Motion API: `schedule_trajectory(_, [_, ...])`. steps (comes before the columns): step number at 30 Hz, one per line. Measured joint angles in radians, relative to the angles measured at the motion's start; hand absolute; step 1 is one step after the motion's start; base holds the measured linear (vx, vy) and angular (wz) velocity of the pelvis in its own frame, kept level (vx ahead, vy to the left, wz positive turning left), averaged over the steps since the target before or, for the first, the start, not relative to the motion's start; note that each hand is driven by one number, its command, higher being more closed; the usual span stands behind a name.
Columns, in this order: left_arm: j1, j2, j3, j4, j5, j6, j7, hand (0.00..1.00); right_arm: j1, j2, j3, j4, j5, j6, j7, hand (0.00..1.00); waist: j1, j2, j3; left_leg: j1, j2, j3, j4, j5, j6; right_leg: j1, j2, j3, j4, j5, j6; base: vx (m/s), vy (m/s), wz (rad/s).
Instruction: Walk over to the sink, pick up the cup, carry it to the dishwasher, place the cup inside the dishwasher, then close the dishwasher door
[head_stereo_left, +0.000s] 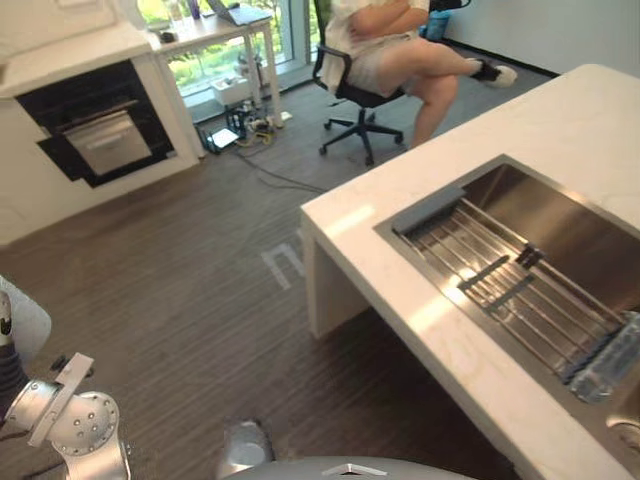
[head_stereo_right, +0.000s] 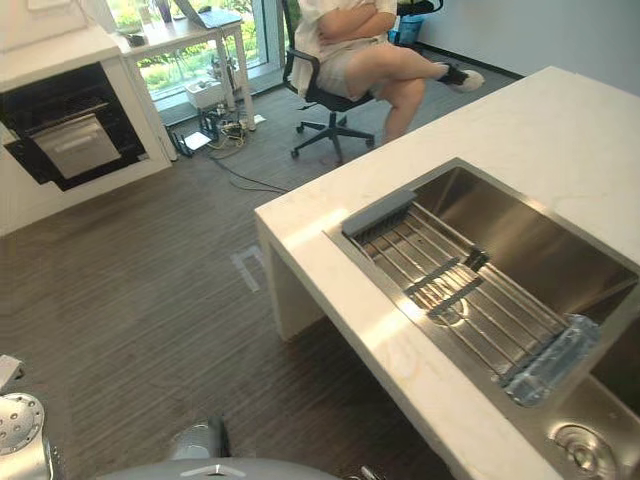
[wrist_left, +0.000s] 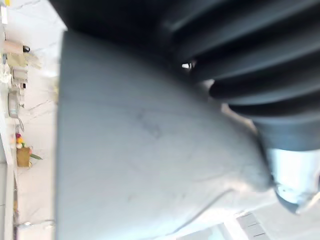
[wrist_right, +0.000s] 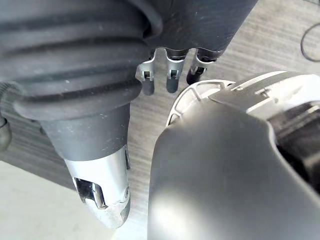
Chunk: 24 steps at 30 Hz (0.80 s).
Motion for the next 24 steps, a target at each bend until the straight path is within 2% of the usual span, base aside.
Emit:
schedule_trajectory(1, [-0.014,0.002,-0.027,-0.007,-0.020,-0.018,-0.009,1.00,0.013,-0.016,-0.024,-0.019,0.004,-0.001,0.004,0.00,-0.018,0.028,-0.005,-0.009,-0.017,0.018,0.009,0.051,0.005,-0.020,-0.042,0.009,0.054,-0.017,-0.001,0.01,0.291,0.72])
schedule_trajectory(2, [-0.069,0.003,-0.052,0.005,-0.050,-0.023,-0.026,1.00,0.001,0.005,-0.063,-0.018,0.016,-0.004,0.017,0.00,-0.038,0.024,-0.014,-0.020,-0.051,0.042,-0.058,0.072,0.042,-0.064,-0.021,0.012,0.065,-0.060,0.002,-0.09,0.170,1.17])
schedule_trajectory(3, [-0.148,0.003,-0.066,0.025,-0.061,-0.030,-0.042,1.00,-0.010,0.050,-0.102,-0.015,0.018,-0.005,0.034,0.00,-0.062,-0.008,-0.029,-0.027,-0.121,0.000,-0.215,0.164,0.056,-0.093,0.046,0.036,-0.036,-0.032,-0.041,-0.16,0.104,1.46])
schedule_trajectory(4, [-0.172,0.003,-0.078,0.027,-0.061,-0.033,-0.053,1.00,-0.006,0.081,-0.121,-0.013,0.017,-0.007,0.038,0.00,-0.075,-0.016,-0.030,-0.027,-0.141,-0.009,-0.243,0.186,0.051,-0.079,0.043,0.010,-0.080,0.009,-0.029,-0.22,-0.012,1.04])
schedule_trajectory(5, [-0.204,0.004,-0.090,0.018,-0.061,-0.051,-0.069,1.00,-0.010,0.088,-0.148,0.004,0.015,-0.026,0.031,0.00,-0.059,-0.016,-0.025,-0.002,-0.096,0.037,-0.156,0.102,0.003,-0.085,0.040,-0.002,-0.090,0.046,0.002,-0.13,0.078,0.59])
schedule_trajectory(6, [-0.201,0.001,-0.105,0.021,-0.070,-0.055,-0.075,1.00,0.002,0.063,-0.156,0.000,0.015,-0.026,0.041,0.00,-0.065,0.015,-0.027,0.067,-0.081,0.060,-0.190,0.090,-0.086,-0.065,0.041,-0.020,-0.092,0.073,0.007,-0.09,0.159,0.24])
schedule_trajectory(7, [-0.206,0.000,-0.112,0.021,-0.071,-0.051,-0.085,1.00,0.007,0.055,-0.158,-0.005,0.012,-0.027,0.040,0.00,-0.074,0.019,-0.028,0.085,-0.096,0.055,-0.220,0.070,-0.131,-0.057,0.035,-0.031,-0.093,0.084,0.015,-0.02,0.294,0.34])
schedule_trajectory(8, [-0.211,0.003,-0.114,0.017,-0.072,-0.044,-0.100,1.00,0.023,0.059,-0.158,-0.008,-0.006,-0.034,0.034,0.00,-0.078,0.038,-0.042,0.118,-0.120,0.076,-0.269,0.027,-0.176,-0.040,0.024,-0.046,-0.101,0.113,0.023,-0.01,0.266,0.29])
schedule_trajectory(9, [-0.214,0.006,-0.112,0.011,-0.073,-0.037,-0.108,1.00,0.024,0.066,-0.160,-0.011,-0.007,-0.047,0.017,0.00,-0.080,0.040,-0.045,0.135,-0.135,0.084,-0.293,0.009,-0.191,-0.032,0.014,-0.056,-0.103,0.126,0.024,-0.01,0.348,0.26])
schedule_trajectory(11, [-0.210,0.010,-0.090,-0.035,-0.101,-0.011,-0.133,1.00,0.042,0.074,-0.155,-0.018,-0.025,-0.057,-0.018,0.00,-0.079,0.035,-0.048,0.172,-0.181,0.093,-0.362,-0.089,-0.198,-0.012,-0.004,-0.092,-0.118,0.182,0.033,-0.03,0.365,0.25])
schedule_trajectory(12, [-0.210,0.018,-0.088,-0.037,-0.111,0.001,-0.133,1.00,0.036,0.086,-0.155,-0.015,-0.025,-0.054,-0.034,0.00,-0.071,0.025,-0.051,0.177,-0.204,0.094,-0.377,-0.085,-0.190,-0.012,-0.022,-0.090,-0.121,0.198,0.027,-0.06,0.339,0.16])
schedule_trajectory(13, [-0.202,0.025,-0.085,-0.037,-0.136,0.025,-0.139,1.00,0.030,0.107,-0.155,-0.017,-0.021,-0.054,-0.066,0.00,-0.055,0.002,-0.044,0.180,-0.228,0.090,-0.397,-0.089,-0.172,-0.014,-0.037,-0.091,-0.127,0.251,0.005,-0.08,0.294,0.23])
schedule_trajectory(14, [-0.189,0.023,-0.072,-0.032,-0.162,0.037,-0.157,1.00,0.032,0.122,-0.155,-0.019,-0.002,-0.054,-0.076,0.00,-0.054,-0.016,-0.043,0.180,-0.249,0.067,-0.413,-0.096,-0.161,-0.012,-0.054,-0.078,-0.120,0.304,-0.029,-0.09,0.272,0.37])
schedule_trajectory(15, [-0.188,0.022,-0.073,-0.018,-0.170,0.038,-0.164,1.00,0.040,0.125,-0.155,-0.021,-0.002,-0.054,-0.076,0.00,-0.055,-0.019,-0.043,0.176,-0.258,0.048,-0.422,-0.100,-0.149,-0.012,-0.062,-0.058,-0.104,0.330,-0.060,-0.09,0.254,0.82])
schedule_trajectory(16, [-0.189,0.017,-0.091,0.012,-0.170,0.042,-0.178,1.00,0.060,0.132,-0.154,-0.042,-0.003,-0.054,-0.073,0.00,-0.060,-0.023,-0.042,0.171,-0.273,-0.008,-0.422,-0.108,-0.125,-0.019,-0.085,0.034,-0.043,0.390,-0.141,-0.06,0.274,1.37])
schedule_trajectory(17, [-0.192,0.008,-0.133,0.062,-0.181,0.029,-0.194,1.00,0.077,0.143,-0.152,-0.051,-0.004,-0.056,-0.069,0.00,-0.079,-0.012,-0.050,0.152,-0.277,-0.088,-0.417,-0.106,-0.114,-0.062,-0.061,0.205,0.030,0.345,-0.160,-0.03,0.237,1.62])
schedule_trajectory(18, [-0.197,0.008,-0.157,0.090,-0.191,0.026,-0.203,1.00,0.083,0.155,-0.150,-0.052,-0.005,-0.057,-0.067,0.00,-0.086,-0.013,-0.055,0.142,-0.275,-0.136,-0.419,-0.109,-0.110,-0.072,-0.019,0.293,0.033,0.274,-0.149,0.02,0.152,1.95])
schedule_trajectory(19, [-0.210,0.005,-0.203,0.147,-0.206,0.019,-0.217,1.00,0.089,0.176,-0.160,-0.055,-0.005,-0.065,-0.060,0.00,-0.090,-0.018,-0.058,0.122,-0.277,-0.203,-0.423,-0.106,-0.109,-0.093,0.073,0.453,0.032,0.145,-0.111,0.05,0.069,1.87])
schedule_trajectory(20, [-0.216,-0.002,-0.245,0.200,-0.209,0.018,-0.221,1.00,0.095,0.183,-0.147,-0.051,-0.013,-0.068,-0.042,0.00,-0.090,-0.026,-0.061,0.107,-0.283,-0.252,-0.423,-0.098,-0.101,-0.118,0.157,0.602,0.024,0.063,-0.078,0.04,0.054,1.74])
schedule_trajectory(21, [-0.217,-0.007,-0.262,0.221,-0.209,0.018,-0.224,1.00,0.100,0.183,-0.139,-0.051,-0.017,-0.069,-0.036,0.00,-0.090,-0.029,-0.062,0.103,-0.291,-0.279,-0.423,-0.092,-0.093,-0.123,0.190,0.659,0.020,0.037,-0.056,0.06,0.052,1.59])
schedule_trajectory(22, [-0.217,-0.014,-0.294,0.253,-0.211,0.018,-0.234,1.00,0.110,0.182,-0.117,-0.054,-0.026,-0.075,-0.021,0.00,-0.103,-0.042,-0.064,0.104,-0.317,-0.346,-0.421,-0.089,-0.086,-0.124,0.239,0.748,0.013,-0.001,-0.025,0.07,0.021,1.50])
schedule_trajectory(24, [-0.227,-0.014,-0.342,0.280,-0.230,0.019,-0.285,1.00,0.128,0.183,-0.105,-0.055,-0.046,-0.084,0.013,0.00,-0.126,-0.059,-0.075,0.103,-0.354,-0.401,-0.421,-0.093,-0.081,-0.122,0.271,0.826,0.014,-0.025,0.010,0.11,0.001,1.67])
